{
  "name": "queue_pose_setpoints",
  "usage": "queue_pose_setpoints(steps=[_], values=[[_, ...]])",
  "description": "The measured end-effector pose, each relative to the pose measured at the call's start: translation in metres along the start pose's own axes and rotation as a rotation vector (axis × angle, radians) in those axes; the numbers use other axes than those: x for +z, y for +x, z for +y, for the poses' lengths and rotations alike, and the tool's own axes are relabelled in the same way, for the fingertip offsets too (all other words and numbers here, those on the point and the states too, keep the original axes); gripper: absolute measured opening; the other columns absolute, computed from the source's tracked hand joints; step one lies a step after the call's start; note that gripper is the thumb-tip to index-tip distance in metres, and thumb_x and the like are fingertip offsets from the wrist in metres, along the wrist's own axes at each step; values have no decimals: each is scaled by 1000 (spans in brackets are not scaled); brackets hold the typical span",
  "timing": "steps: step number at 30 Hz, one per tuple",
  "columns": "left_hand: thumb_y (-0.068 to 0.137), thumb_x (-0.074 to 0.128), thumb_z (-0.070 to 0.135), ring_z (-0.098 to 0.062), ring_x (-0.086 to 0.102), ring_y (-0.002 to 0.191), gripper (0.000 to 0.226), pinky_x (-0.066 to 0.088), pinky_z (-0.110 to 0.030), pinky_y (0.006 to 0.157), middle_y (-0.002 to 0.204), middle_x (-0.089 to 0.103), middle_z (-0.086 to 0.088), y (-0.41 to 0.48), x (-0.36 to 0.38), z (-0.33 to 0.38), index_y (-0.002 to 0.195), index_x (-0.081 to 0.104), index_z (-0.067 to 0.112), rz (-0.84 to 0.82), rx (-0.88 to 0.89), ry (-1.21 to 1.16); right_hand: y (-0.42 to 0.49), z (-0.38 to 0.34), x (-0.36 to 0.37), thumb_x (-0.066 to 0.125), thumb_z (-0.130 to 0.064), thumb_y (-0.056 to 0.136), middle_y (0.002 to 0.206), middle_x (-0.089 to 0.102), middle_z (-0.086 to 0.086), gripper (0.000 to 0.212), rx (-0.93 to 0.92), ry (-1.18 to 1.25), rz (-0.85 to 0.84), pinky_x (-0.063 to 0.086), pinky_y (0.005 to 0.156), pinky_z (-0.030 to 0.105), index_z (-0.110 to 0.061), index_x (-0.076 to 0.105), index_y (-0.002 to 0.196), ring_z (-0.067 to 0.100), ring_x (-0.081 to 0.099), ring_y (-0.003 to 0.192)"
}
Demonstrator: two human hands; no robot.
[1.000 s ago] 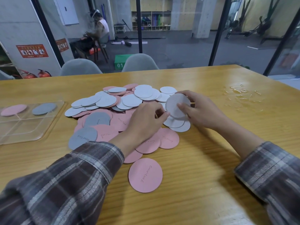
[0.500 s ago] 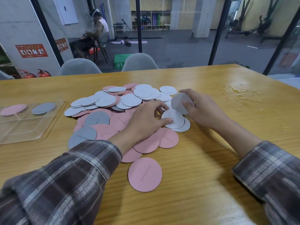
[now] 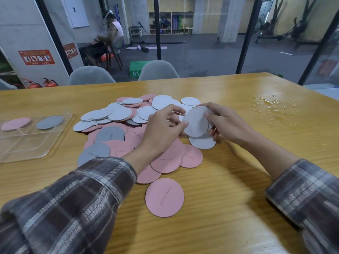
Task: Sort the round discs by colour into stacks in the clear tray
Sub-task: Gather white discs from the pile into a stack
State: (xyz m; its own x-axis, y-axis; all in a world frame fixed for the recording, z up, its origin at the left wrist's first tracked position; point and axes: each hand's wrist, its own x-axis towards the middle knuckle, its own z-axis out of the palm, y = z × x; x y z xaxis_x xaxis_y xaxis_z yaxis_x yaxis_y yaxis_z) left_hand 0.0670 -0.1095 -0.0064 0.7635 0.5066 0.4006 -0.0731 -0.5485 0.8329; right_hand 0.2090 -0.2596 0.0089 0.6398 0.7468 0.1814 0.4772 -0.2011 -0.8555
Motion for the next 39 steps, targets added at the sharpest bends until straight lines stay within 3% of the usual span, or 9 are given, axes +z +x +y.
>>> queue_pose_setpoints(steps=[7, 10, 13, 19, 22, 25, 31, 35, 39], values=[[89, 80, 11, -17, 75, 61, 20, 61, -25, 64, 69, 75, -7, -1, 1, -1, 105, 68, 8, 19, -11, -12, -3, 3, 4, 61, -25, 101, 102, 68, -5, 29, -133, -114, -31, 49, 49, 28, -26, 61, 130, 15, 62, 63], [88, 82, 18, -12, 73, 64, 20, 56, -19, 64, 69, 75, 0, 0, 3, -3, 99, 67, 10, 23, 20, 57, -1, 7, 2, 63, -27, 99, 112, 68, -7, 35, -158, -192, -4, 51, 63, 31, -28, 59, 134, 10, 65, 81], [83, 86, 34, -5, 67, 74, 26, 52, -20, 70, 78, 72, 9, 0, 6, -7, 93, 68, 18, -31, 89, 233, 1, 9, -4, 59, -28, 100, 119, 65, -4, 39, -126, -302, 87, 52, 83, 36, -28, 54, 138, 20, 62, 103], [74, 72, 75, -6, 54, 93, 54, 50, -40, 92, 102, 58, 13, 1, 9, -13, 114, 76, 38, -246, 131, 471, 3, 10, -9, 55, -25, 101, 118, 64, -3, 34, -84, -339, 149, 42, 78, 28, -28, 55, 135, 21, 58, 100], [82, 73, 68, -4, 44, 98, 50, 40, -32, 93, 107, 53, 15, 2, 7, -12, 124, 73, 41, -295, 135, 507, 2, 10, -9, 55, -25, 101, 119, 64, -3, 34, -88, -347, 148, 41, 79, 28, -27, 55, 135, 21, 58, 102], [83, 77, 60, -3, 50, 98, 41, 41, -32, 91, 104, 56, 16, 1, 7, -12, 117, 75, 39, -300, 132, 449, 1, 8, -9, 54, -25, 101, 119, 64, -3, 34, -85, -360, 162, 41, 80, 29, -27, 56, 136, 23, 58, 104], [84, 83, 17, -10, 62, 74, 17, 49, -16, 69, 90, 72, 4, 2, 3, -8, 98, 75, 23, -182, 41, 139, 0, 6, -10, 51, -21, 103, 112, 64, -5, 32, -65, -312, 118, 44, 73, 27, -29, 58, 133, 20, 60, 94], [85, 83, 15, -19, 70, 77, 11, 59, -26, 73, 84, 76, 2, 4, 2, -11, 91, 76, 20, -61, -9, 56, 0, 5, -5, 48, -17, 104, 89, 63, -7, 30, -29, -143, 33, 48, 53, 26, -28, 63, 127, 13, 57, 57], [88, 80, 9, -18, 75, 68, 8, 62, -27, 68, 81, 76, -5, 5, -1, -6, 92, 73, 10, 3, -62, -33, -1, 3, -2, 42, -19, 107, 82, 58, -2, 31, -3, -52, -9, 45, 50, 27, -30, 65, 125, 17, 53, 60]])
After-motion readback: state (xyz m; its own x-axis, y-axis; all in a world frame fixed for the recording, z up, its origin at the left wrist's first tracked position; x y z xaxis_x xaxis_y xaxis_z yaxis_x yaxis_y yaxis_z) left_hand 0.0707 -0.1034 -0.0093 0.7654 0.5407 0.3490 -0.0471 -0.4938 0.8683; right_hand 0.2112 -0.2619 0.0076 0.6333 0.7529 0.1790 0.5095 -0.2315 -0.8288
